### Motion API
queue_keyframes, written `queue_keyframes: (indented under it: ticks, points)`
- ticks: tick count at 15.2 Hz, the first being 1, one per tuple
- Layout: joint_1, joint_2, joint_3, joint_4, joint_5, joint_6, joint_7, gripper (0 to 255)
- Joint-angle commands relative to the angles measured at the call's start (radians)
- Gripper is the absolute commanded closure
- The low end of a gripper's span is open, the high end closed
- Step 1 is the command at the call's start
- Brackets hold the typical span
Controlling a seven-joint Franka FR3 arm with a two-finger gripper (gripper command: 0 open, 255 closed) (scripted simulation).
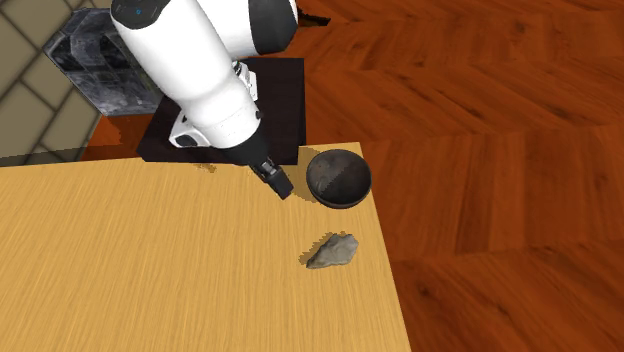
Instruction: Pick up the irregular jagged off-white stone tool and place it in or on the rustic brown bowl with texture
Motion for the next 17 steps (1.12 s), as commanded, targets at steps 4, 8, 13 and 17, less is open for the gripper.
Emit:
queue_keyframes:
  ticks: [4,8,13,17]
  points:
    - [0.02,0.203,0.005,0.121,-0.037,0.123,0.194,0]
    - [0.06,0.36,-0.025,0.24,-0.068,0.195,0.334,0]
    - [0.119,0.546,-0.081,0.415,-0.08,0.254,0.481,0]
    - [0.14,0.61,-0.094,0.459,-0.085,0.282,0.504,0]
